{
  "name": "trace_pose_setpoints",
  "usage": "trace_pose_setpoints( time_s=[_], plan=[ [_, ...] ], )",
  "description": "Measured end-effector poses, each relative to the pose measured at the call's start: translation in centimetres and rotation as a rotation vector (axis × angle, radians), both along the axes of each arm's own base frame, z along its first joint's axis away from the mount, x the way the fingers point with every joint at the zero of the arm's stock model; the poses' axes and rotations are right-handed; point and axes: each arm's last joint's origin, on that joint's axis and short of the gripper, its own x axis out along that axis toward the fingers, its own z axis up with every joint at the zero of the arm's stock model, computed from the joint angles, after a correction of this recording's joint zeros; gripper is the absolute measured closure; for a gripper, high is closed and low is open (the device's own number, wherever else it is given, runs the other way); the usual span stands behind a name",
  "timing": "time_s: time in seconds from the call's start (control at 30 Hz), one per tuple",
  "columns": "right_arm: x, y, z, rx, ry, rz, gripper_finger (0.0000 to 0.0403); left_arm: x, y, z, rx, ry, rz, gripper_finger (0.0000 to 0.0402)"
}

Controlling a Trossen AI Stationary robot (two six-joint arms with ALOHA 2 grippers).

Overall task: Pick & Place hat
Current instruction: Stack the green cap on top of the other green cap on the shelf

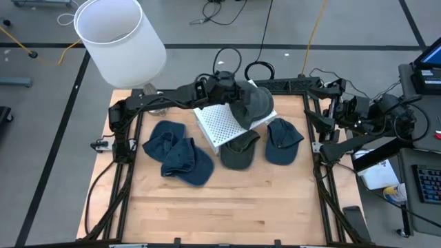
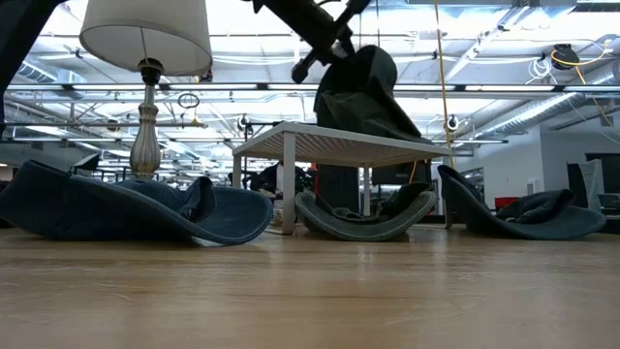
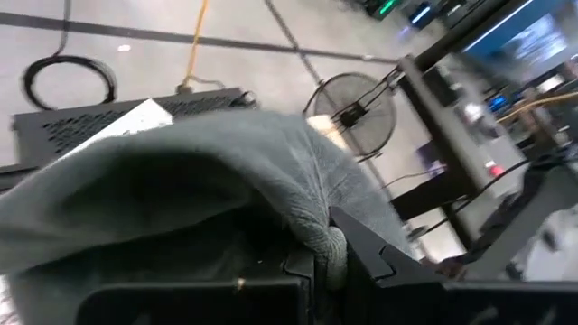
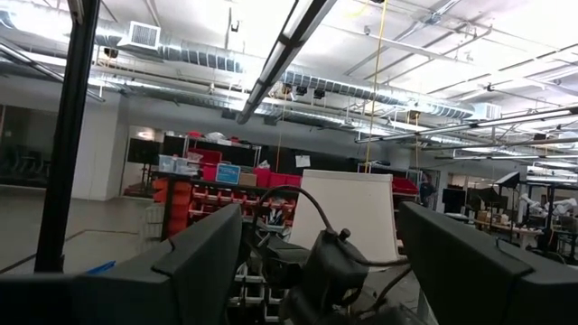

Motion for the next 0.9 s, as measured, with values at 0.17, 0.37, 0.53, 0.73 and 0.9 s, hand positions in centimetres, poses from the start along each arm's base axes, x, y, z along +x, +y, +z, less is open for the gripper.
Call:
trace_pose_setpoints(
  time_s=[0.17, 0.37, 0.53, 0.73, 0.9],
  plan=[
    [0.0, 0.0, 0.0, 0.0, 0.001, 0.0, 0.0113, -0.2, 0.0, -0.4, 0.009, 0.06, 0.005, 0.0385],
    [0.1, 0.0, 0.0, -0.001, 0.002, 0.0, 0.0113, -0.7, -0.1, -1.3, -0.037, 0.15, 0.026, 0.0385],
    [0.4, 0.1, -0.1, -0.004, 0.012, 0.0, 0.0113, -0.8, -0.1, -1.4, -0.043, 0.16, 0.029, 0.0385],
    [1.3, 0.4, -0.6, -0.012, 0.058, 0.002, 0.0113, -0.7, -0.1, -1.5, -0.055, 0.147, 0.051, 0.0385],
    [1.7, 0.5, -0.8, -0.001, 0.077, 0.009, 0.0113, 0.0, 0.0, -2.3, -0.07, 0.137, 0.064, 0.0385]
  ],
)
